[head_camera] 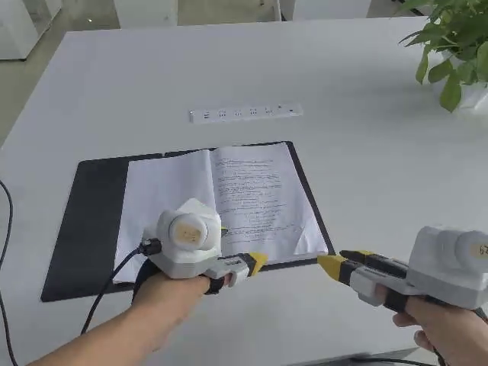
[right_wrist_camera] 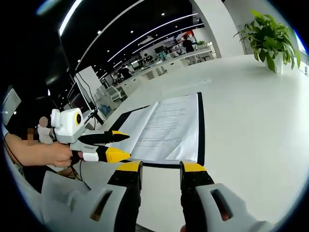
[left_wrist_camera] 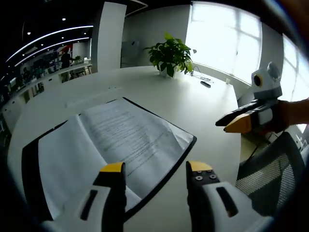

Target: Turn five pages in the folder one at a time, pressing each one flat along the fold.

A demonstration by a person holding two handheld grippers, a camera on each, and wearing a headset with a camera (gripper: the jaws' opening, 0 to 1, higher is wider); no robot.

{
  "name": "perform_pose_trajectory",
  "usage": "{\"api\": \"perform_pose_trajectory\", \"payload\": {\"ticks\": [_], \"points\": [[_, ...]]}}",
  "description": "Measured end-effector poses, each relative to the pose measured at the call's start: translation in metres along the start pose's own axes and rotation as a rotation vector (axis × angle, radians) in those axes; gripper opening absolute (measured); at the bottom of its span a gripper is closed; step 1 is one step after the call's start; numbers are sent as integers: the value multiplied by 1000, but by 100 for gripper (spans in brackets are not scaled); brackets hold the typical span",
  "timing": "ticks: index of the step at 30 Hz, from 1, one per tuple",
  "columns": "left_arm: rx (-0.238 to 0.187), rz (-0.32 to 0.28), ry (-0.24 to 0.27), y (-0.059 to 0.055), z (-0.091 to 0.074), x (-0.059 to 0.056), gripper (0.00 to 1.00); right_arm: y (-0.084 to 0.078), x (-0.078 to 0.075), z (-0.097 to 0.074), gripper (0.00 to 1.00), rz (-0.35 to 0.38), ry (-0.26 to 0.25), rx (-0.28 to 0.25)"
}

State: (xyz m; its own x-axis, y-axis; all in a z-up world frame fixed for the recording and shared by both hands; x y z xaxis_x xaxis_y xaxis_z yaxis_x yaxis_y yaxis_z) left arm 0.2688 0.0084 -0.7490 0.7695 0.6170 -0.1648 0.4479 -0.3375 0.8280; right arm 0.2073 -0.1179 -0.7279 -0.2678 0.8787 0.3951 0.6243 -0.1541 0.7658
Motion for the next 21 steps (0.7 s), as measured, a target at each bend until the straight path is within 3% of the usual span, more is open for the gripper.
{"api": "perform_pose_trajectory", "payload": {"ticks": [11, 21], "points": [[-2, 33, -2, 8, 43, -6, 49, -2, -8, 7, 29, -3, -8, 0], [-3, 53, 29, 12, 77, -7, 50, 4, -15, 12, 28, -2, -12, -15]]}}
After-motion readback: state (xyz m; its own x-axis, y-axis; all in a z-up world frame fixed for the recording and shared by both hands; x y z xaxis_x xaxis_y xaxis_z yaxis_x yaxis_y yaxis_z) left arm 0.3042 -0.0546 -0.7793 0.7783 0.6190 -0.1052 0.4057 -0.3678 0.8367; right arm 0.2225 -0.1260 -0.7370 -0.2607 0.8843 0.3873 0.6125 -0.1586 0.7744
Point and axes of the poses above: the centre of the closed fingertips' face, and the gripper's own axes: z roughly forward along the fingers, x roughly to its left, y roughly out of its top, the point moved 2 cm from there along -z, roughly backward along the fingers, and after that the axes turned 3 degrees about -y, right-handed, at the moved point
